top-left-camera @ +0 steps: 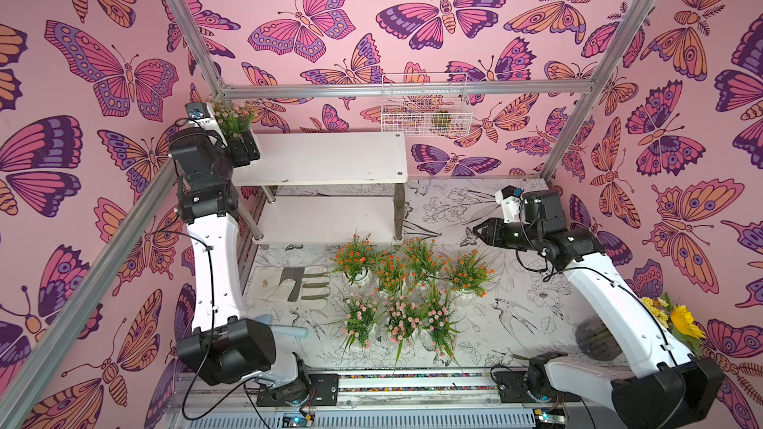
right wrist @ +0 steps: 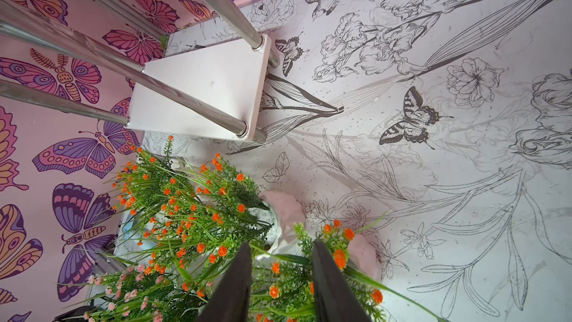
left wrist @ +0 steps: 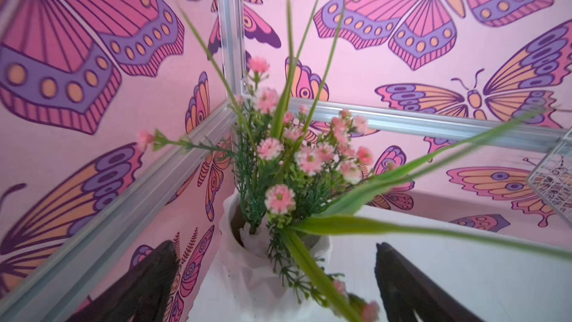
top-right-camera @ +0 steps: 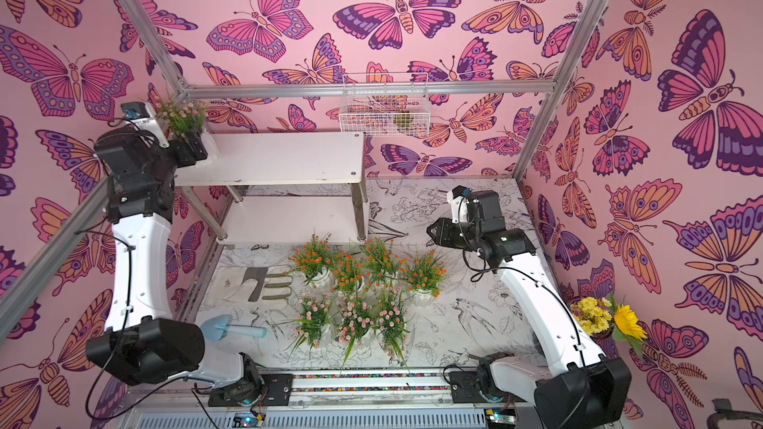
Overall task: Place the baby's breath potted plants on the rack by color
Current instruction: Place the baby's breath potted plant on the rack, then pick up the baby's breath potted plant from the center of the board.
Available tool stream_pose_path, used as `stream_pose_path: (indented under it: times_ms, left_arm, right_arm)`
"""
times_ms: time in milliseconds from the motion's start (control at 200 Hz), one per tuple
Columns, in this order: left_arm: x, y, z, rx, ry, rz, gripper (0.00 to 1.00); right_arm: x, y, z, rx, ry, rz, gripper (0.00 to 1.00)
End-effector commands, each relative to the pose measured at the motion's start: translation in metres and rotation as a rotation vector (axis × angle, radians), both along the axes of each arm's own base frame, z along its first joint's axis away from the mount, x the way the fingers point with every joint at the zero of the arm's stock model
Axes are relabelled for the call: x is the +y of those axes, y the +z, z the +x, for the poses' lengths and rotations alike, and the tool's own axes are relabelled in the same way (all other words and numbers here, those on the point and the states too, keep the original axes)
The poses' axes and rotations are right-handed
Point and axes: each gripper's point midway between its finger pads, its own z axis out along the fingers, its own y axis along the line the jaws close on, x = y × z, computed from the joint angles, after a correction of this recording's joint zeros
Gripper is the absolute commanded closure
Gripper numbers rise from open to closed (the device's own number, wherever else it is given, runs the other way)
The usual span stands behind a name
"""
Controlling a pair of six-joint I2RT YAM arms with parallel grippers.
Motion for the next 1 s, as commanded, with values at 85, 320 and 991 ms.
stream_pose_path:
  times_ms: [85,320,991]
  left_arm:
    - [-0.011,0.006,-0.034,-0.058,0.023,-0.061,0.00]
    - [-0.064,0.008,-0.071,-0.098,-0.096,-0.122,0.00]
    - [-0.266,-0.119,-0.138,0.162,-0.788,-0.227,0.00]
  right_arm:
    - [-0.014,-0.010,0.001,-0.031,-0.051,-0.048,0.65]
    - [-0.023,-0.031,-0.010,0.004,-0.087,-0.078,0.65]
    - [-0.047,-0.045,-0.125,0.128,-0.156,-0.065,0.66]
